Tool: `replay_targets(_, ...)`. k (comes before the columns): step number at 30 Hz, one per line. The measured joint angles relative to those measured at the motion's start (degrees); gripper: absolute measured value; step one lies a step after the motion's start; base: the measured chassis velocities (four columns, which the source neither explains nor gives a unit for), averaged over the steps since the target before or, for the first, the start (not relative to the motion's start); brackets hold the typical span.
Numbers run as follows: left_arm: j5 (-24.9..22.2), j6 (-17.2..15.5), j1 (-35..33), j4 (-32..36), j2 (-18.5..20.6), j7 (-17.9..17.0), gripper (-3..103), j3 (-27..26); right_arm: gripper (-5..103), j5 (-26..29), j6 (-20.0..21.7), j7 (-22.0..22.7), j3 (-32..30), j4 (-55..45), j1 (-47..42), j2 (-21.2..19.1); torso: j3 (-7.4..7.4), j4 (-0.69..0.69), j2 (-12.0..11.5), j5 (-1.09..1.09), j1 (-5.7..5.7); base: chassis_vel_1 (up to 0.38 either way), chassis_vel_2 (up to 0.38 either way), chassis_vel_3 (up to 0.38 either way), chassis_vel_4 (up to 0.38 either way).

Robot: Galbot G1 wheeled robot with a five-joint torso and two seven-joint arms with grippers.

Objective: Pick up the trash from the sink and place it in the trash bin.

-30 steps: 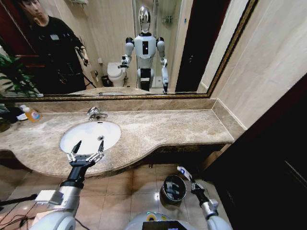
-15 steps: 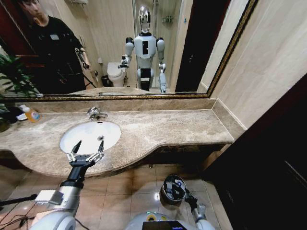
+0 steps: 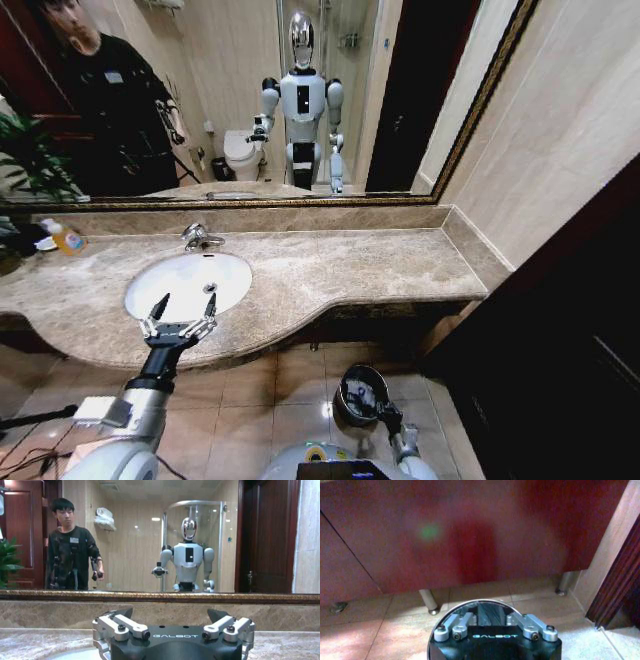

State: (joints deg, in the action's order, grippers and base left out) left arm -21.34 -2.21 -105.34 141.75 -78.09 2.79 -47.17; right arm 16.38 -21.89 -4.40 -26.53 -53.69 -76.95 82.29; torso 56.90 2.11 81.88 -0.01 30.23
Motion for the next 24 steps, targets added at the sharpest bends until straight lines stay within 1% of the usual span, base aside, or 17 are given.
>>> replay_targets(1,0.0,0.0,0.0,0.0,0.0,0.0,100,0.0,35,-0.01,0.0,0.11,0.01,-0.2,-0.1,0.0,0.0,0.0,0.0,0.0,0.0,0.0,0.0,0.0,0.0)
replay_targets(3,0.0,0.0,0.0,0.0,0.0,0.0,100,0.0,35,-0.03,-0.01,0.23,0.01,-0.37,-0.2,0.02,0.0,0.0,0.0,0.0,0.0,0.0,0.0,0.0,0.0)
replay_targets(6,0.0,0.0,0.0,0.0,0.0,0.0,100,0.0,51,-0.15,-0.13,0.49,0.01,-0.75,-0.51,0.05,0.0,0.0,0.0,0.0,0.0,0.0,0.0,0.0,0.0)
replay_targets(7,0.0,0.0,0.0,0.0,0.0,0.0,100,0.0,51,-0.15,-0.13,0.49,0.01,-0.75,-0.51,0.05,0.0,0.0,0.0,0.0,0.0,0.0,0.0,0.0,0.0)
replay_targets(10,0.0,0.0,0.0,0.0,0.0,0.0,100,0.0,67,-0.17,-0.15,0.56,0.02,-1.17,-0.91,0.07,0.0,0.0,0.0,0.01,0.0,0.0,0.0,0.0,0.0)
replay_targets(11,0.0,0.0,0.0,0.0,0.0,0.0,100,0.0,67,-0.17,-0.15,0.56,0.02,-1.17,-0.91,0.07,0.0,0.0,0.0,0.01,0.0,0.0,0.0,0.0,0.0)
replay_targets(12,0.0,0.0,0.0,0.0,0.0,0.0,100,0.0,73,-0.17,-0.16,0.61,0.03,-1.29,-1.02,0.11,0.0,0.0,0.0,0.0,0.0,0.0,0.0,0.0,0.0)
replay_targets(13,0.0,0.0,0.0,0.0,0.0,0.0,100,0.0,73,-0.17,-0.17,0.66,0.03,-1.36,-1.07,0.14,0.0,0.0,0.0,0.01,0.0,0.0,0.0,0.0,0.0)
replay_targets(15,0.0,0.0,0.0,0.0,0.0,0.0,100,0.0,84,-0.2,-0.19,0.82,0.04,-1.48,-1.14,0.16,0.0,0.0,0.0,0.01,0.0,0.0,0.0,0.0,0.0)
replay_targets(16,0.0,0.0,0.0,0.0,0.0,0.0,100,0.0,84,-0.2,-0.19,0.82,0.04,-1.48,-1.14,0.16,0.0,0.0,0.0,0.01,0.0,0.0,0.0,0.0,0.0)
replay_targets(18,0.0,0.0,0.0,0.0,0.0,0.0,100,0.0,94,-0.28,-0.19,1.11,0.06,-1.56,-1.16,0.16,0.0,0.0,0.0,0.01,0.0,0.0,0.0,0.0,0.0)
replay_targets(19,0.0,0.0,0.0,0.0,0.0,0.0,100,0.0,94,-0.3,-0.2,1.21,0.07,-1.63,-1.18,0.16,0.0,0.0,0.0,0.01,0.0,0.0,0.0,0.0,0.0)
replay_targets(20,0.0,0.0,0.0,0.0,0.0,0.0,100,0.0,98,-0.3,-0.19,1.35,0.07,-1.73,-1.19,0.16,0.0,0.0,0.0,0.01,0.0,0.0,0.0,0.0,0.0)
replay_targets(24,0.0,0.0,0.0,0.0,0.0,0.0,100,0.0,100,-0.38,-0.15,1.76,0.07,-2.12,-1.25,0.11,0.0,0.0,0.0,0.01,0.0,0.0,0.0,0.0,0.0)
